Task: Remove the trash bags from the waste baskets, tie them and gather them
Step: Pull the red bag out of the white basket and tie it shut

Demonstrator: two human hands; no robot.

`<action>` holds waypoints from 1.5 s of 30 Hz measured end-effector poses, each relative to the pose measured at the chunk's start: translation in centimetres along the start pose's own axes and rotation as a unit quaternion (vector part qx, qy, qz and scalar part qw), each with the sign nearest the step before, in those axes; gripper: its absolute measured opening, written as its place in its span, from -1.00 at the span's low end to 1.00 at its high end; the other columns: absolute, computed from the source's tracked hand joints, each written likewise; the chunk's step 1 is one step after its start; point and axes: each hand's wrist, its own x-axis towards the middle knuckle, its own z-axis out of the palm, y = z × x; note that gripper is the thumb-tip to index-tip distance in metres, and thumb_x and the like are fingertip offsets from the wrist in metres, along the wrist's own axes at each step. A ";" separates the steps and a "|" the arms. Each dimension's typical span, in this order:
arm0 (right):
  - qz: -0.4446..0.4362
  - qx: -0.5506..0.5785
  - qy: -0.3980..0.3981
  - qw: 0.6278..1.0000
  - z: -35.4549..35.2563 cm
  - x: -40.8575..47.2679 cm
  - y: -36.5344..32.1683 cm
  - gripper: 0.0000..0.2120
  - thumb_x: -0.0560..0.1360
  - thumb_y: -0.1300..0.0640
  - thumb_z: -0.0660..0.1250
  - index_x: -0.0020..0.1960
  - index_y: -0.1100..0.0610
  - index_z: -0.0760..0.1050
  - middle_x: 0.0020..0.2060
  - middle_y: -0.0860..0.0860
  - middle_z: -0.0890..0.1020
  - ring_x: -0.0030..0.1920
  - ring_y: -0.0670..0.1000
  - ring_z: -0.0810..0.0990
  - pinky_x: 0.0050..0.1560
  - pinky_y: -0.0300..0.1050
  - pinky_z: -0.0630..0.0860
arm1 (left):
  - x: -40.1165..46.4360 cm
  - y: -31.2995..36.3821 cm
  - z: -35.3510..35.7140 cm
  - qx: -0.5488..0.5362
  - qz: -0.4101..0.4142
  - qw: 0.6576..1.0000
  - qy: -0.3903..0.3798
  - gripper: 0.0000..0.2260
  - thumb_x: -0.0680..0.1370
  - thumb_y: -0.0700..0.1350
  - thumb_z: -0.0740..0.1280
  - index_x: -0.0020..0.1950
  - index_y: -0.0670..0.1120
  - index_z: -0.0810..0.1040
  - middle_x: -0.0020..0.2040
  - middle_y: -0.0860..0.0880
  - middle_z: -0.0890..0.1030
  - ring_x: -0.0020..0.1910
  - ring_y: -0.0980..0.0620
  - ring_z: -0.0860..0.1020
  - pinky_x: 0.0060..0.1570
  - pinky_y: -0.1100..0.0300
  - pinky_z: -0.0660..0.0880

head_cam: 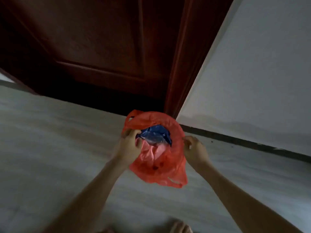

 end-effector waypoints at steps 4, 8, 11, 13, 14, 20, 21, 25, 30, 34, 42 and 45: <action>0.024 -0.073 0.066 0.995 5.1 6.3 4.1 -0.63 0.56 0.07 0.08 0.32 0.17 0.33 0.26 0.15 0.40 0.29 0.16 0.33 0.23 0.07 0.37 | 6.5 -3.5 6.9 0.120 0.093 0.988 0.011 -0.65 0.49 -0.16 0.26 0.28 -0.15 0.44 0.27 -0.16 0.48 0.26 -0.19 0.43 0.25 -0.01 0.34; -0.012 -0.089 0.112 0.990 9.1 10.0 6.0 -0.65 0.56 0.14 0.07 0.34 0.15 0.28 0.23 0.14 0.40 0.25 0.16 0.32 0.17 0.05 0.41 | 11.4 -5.9 11.3 0.227 0.170 0.959 -0.003 -0.51 0.57 0.05 0.12 0.47 -0.06 0.15 0.49 -0.04 0.20 0.47 -0.07 0.15 0.38 -0.11 0.21; -0.072 -0.102 0.168 0.978 10.7 11.5 6.0 -0.58 0.54 0.24 0.09 0.39 0.18 0.24 0.19 0.15 0.42 0.22 0.16 0.33 0.11 0.01 0.41 | 13.4 -7.4 12.1 0.306 0.170 0.937 0.009 -0.46 0.58 0.13 0.05 0.49 -0.06 0.08 0.46 -0.07 0.23 0.42 -0.10 0.21 0.32 -0.10 0.22; -0.134 -0.137 0.184 0.964 11.2 11.6 5.4 -0.57 0.53 0.26 0.11 0.40 0.19 0.26 0.17 0.15 0.44 0.20 0.16 0.36 0.10 -0.03 0.41 | 13.7 -8.6 11.0 0.326 0.169 0.928 0.066 -0.49 0.57 0.12 0.11 0.46 -0.07 0.19 0.31 -0.13 0.39 0.27 -0.15 0.35 0.17 -0.05 0.33; -0.172 -0.167 0.183 0.953 11.8 11.7 4.7 -0.57 0.52 0.27 0.12 0.39 0.21 0.27 0.17 0.15 0.45 0.20 0.15 0.38 0.09 -0.05 0.41 | 13.4 -9.6 10.1 0.322 0.156 0.930 0.078 -0.52 0.56 0.09 0.15 0.43 -0.07 0.28 0.22 -0.14 0.43 0.20 -0.15 0.39 0.11 -0.04 0.35; -0.287 -0.242 0.149 0.915 14.1 12.0 -0.2 -0.84 0.28 0.34 0.39 -0.14 0.24 0.54 -0.21 0.12 0.62 -0.12 0.16 0.60 -0.29 -0.08 0.51 | 9.4 -14.0 4.9 0.263 0.141 0.943 0.147 -0.93 0.31 -0.19 0.50 -0.26 -0.14 0.65 -0.24 -0.12 0.58 -0.27 -0.14 0.57 -0.37 0.08 0.52; -0.300 -0.251 0.163 0.906 14.5 12.2 -1.1 -0.83 0.21 0.36 0.44 -0.23 0.23 0.53 -0.30 0.11 0.62 -0.21 0.15 0.62 -0.38 -0.11 0.50 | 8.7 -14.5 4.2 0.270 0.147 0.938 0.161 -0.90 0.25 -0.24 0.52 -0.34 -0.15 0.62 -0.29 -0.12 0.57 -0.35 -0.13 0.57 -0.45 0.12 0.50; -0.330 -0.210 0.114 0.913 15.6 13.7 -3.2 -0.80 0.48 0.31 0.17 0.08 0.18 0.42 0.22 0.11 0.51 0.23 0.13 0.46 0.19 -0.01 0.36 | 8.7 -15.2 2.9 0.200 0.149 0.953 0.170 -0.92 0.46 -0.18 0.36 -0.09 -0.18 0.55 -0.05 -0.12 0.62 -0.11 -0.17 0.60 -0.18 0.02 0.51; -0.312 -0.029 0.026 0.949 15.9 13.2 -4.5 -0.77 0.51 0.19 0.17 0.16 0.08 0.30 0.17 0.10 0.52 0.17 0.13 0.50 0.16 -0.03 0.39 | 9.5 -15.0 1.7 0.093 0.165 0.977 0.097 -0.86 0.51 -0.14 0.29 -0.10 -0.07 0.32 -0.16 -0.05 0.57 -0.11 -0.15 0.58 -0.20 0.07 0.41; -0.341 -0.129 0.040 0.930 15.2 13.1 -4.9 -0.41 0.46 0.20 0.21 0.46 0.05 0.13 0.25 0.02 0.43 0.29 0.04 0.33 0.33 0.01 0.23 | 9.5 -14.8 1.0 0.105 0.133 0.985 0.035 -0.81 0.51 0.02 0.26 -0.04 0.01 0.27 0.11 0.02 0.60 0.07 -0.07 0.57 0.01 0.02 0.48; -0.389 -0.270 0.157 0.867 15.3 13.1 -4.2 -0.74 0.42 0.30 0.23 0.10 0.23 0.53 0.03 0.15 0.55 0.09 0.16 0.52 0.03 0.02 0.46 | 8.4 -16.1 0.5 0.382 0.182 0.903 0.075 -0.74 0.50 0.08 0.20 -0.02 -0.03 0.57 0.00 -0.01 0.64 0.08 -0.03 0.52 -0.18 0.17 0.36; -0.328 -0.264 0.116 0.900 14.5 12.8 -3.9 -0.75 0.48 0.17 0.19 0.14 0.13 0.44 0.10 0.05 0.48 0.16 0.08 0.45 0.09 -0.03 0.42 | 7.3 -17.7 0.5 0.334 0.167 0.922 0.107 -0.71 0.47 0.01 0.24 -0.06 -0.16 0.64 -0.05 -0.09 0.64 0.13 -0.13 0.49 0.02 0.06 0.42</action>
